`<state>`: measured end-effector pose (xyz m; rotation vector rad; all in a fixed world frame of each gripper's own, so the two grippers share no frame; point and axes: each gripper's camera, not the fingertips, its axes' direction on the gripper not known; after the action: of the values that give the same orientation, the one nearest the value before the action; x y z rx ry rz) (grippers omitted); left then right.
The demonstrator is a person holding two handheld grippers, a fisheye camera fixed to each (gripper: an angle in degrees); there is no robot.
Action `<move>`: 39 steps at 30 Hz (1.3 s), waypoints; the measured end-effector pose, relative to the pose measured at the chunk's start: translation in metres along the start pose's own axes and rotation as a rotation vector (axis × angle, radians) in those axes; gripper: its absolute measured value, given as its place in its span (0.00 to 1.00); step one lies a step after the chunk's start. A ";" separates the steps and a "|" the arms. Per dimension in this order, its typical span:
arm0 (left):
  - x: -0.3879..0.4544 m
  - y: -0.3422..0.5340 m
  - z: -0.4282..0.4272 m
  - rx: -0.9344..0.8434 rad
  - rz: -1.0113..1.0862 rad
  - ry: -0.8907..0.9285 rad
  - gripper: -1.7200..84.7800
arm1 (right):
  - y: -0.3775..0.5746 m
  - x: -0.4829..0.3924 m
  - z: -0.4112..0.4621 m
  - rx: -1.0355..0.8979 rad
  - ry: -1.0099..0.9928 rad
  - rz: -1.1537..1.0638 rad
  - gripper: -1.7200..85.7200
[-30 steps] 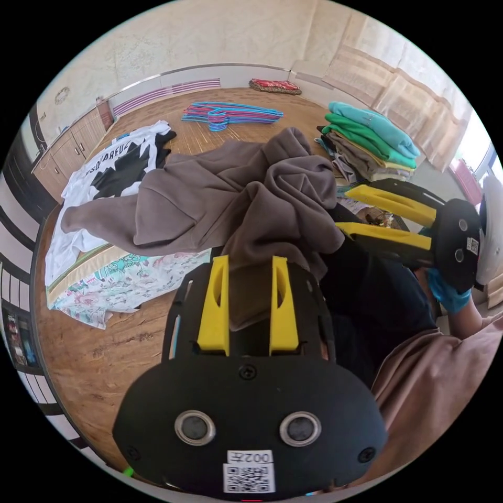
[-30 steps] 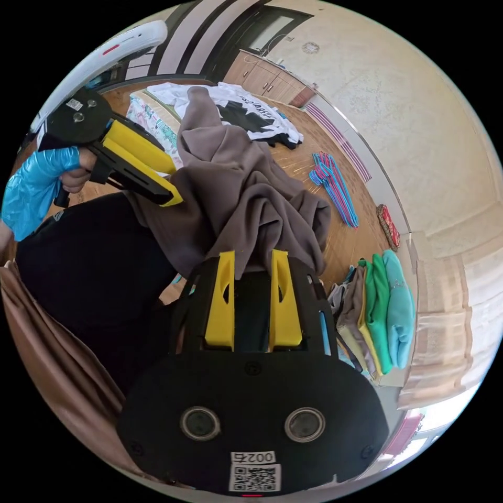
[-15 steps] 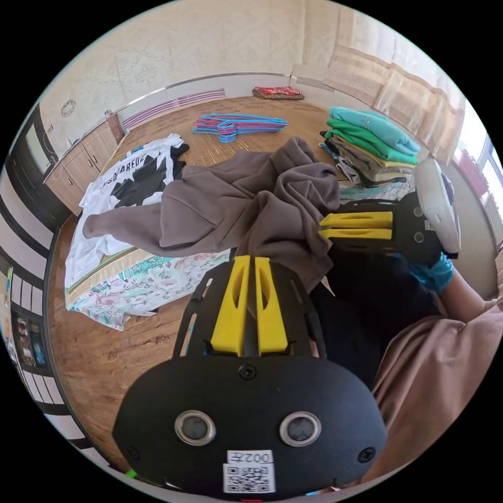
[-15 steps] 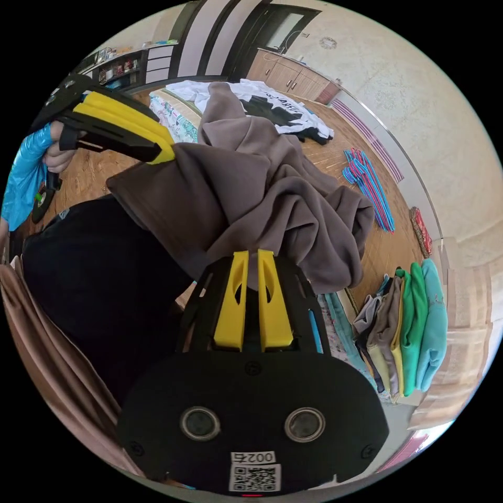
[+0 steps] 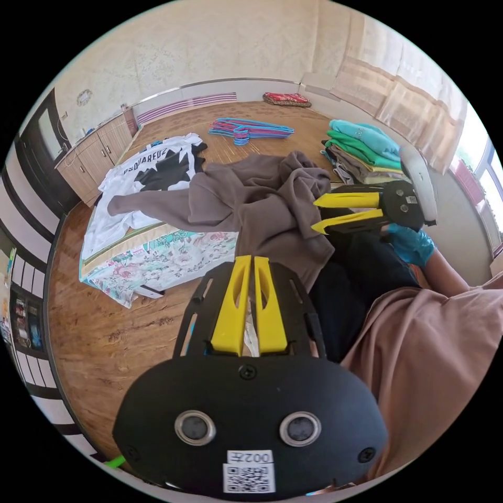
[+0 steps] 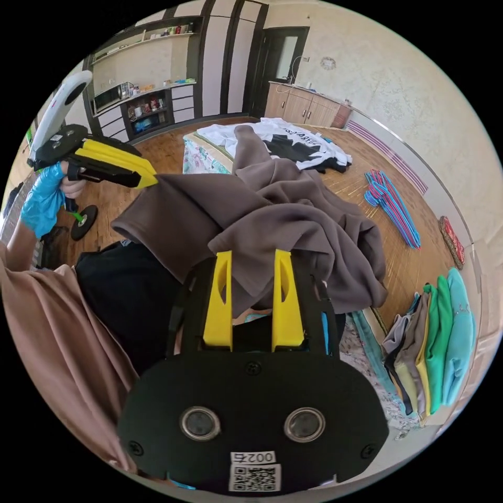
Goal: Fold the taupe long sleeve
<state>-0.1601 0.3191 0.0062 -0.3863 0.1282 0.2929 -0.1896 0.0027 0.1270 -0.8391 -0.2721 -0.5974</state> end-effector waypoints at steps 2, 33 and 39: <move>-0.001 0.010 -0.003 0.013 -0.006 0.008 0.01 | 0.008 0.005 0.017 -0.047 -0.018 0.027 0.08; -0.017 0.086 -0.050 0.083 -0.023 0.002 0.01 | 0.152 0.032 -0.116 0.325 0.251 0.237 0.01; -0.004 0.084 -0.069 0.112 0.044 -0.061 0.01 | 0.229 0.049 -0.227 0.431 0.460 0.379 0.01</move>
<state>-0.1945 0.3656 -0.0862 -0.2639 0.0932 0.3389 -0.0151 -0.0710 -0.1391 -0.3069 0.1757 -0.3407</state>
